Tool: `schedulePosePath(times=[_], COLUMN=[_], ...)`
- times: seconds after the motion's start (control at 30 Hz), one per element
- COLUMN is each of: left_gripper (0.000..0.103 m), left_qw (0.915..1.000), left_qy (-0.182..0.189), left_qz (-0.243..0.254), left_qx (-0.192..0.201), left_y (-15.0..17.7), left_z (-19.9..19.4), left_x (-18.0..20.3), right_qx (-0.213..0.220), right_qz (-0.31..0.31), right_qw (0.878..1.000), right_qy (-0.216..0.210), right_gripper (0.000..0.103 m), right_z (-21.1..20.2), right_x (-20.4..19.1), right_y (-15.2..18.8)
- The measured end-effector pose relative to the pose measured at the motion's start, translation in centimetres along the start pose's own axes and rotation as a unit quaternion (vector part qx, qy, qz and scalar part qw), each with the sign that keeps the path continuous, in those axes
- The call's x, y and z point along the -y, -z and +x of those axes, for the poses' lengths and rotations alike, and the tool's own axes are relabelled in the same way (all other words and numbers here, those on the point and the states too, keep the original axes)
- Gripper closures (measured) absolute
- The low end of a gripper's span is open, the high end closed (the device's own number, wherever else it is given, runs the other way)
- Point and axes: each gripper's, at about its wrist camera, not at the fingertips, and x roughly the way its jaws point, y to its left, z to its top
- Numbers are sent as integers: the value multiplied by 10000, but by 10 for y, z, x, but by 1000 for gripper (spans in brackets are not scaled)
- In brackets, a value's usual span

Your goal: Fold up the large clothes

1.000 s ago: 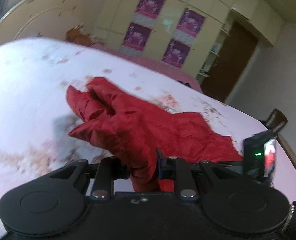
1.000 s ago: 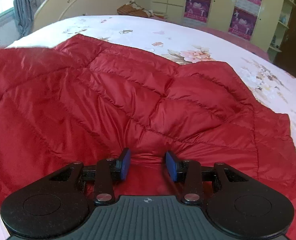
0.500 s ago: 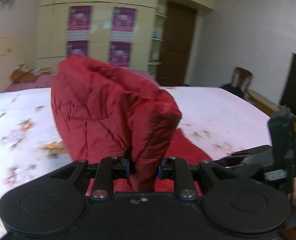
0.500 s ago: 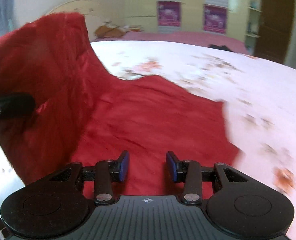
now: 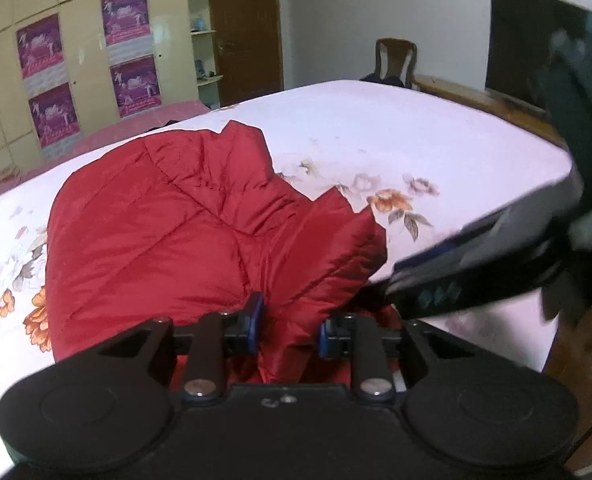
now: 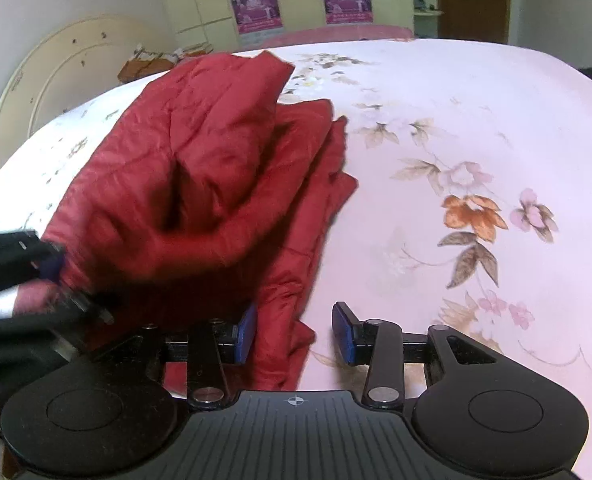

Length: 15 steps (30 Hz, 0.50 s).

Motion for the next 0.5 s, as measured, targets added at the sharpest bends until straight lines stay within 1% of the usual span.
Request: schedulePosePath(times=[0.03,0.07,0.1,0.13,0.17,0.2,0.23,0.33,0.5], left_gripper=[70,68,61,48,40,32,32,32,32], left_qw=[10000,10000,10000,9999,9997,9996,9995,9987,9948], left_qy=[1,29,67,128,201,233,243,283,133], left_qz=[2,-17,-48,-78,-127,-158,-180,-367,-924], left_qx=[12,21,22,14,19,61,120,195,401], left_y=[2,2,2,1,1,-5,-3,-1,1], left_z=[-1,-4,-7,-9,-13,-20,-25,-40,-70], left_x=[0,0,-1,0,-2,0,0,-6,-33], right_qx=[17,58,103,162,257,382,518,770,977], right_qz=[45,122,196,264,336,403,434,430,662], right_qw=[10000,9999,9997,9995,9991,9985,9977,9958,9892], right_qy=[13,23,33,36,2,-38,-81,-232,-866], right_gripper=[62,62,62,60,48,31,28,28,28], right_z=[-3,-8,-13,-18,-24,-31,-38,-53,-65], right_x=[2,6,13,16,20,22,23,21,10], right_y=[-2,-3,0,-2,-4,-7,-10,-19,-35])
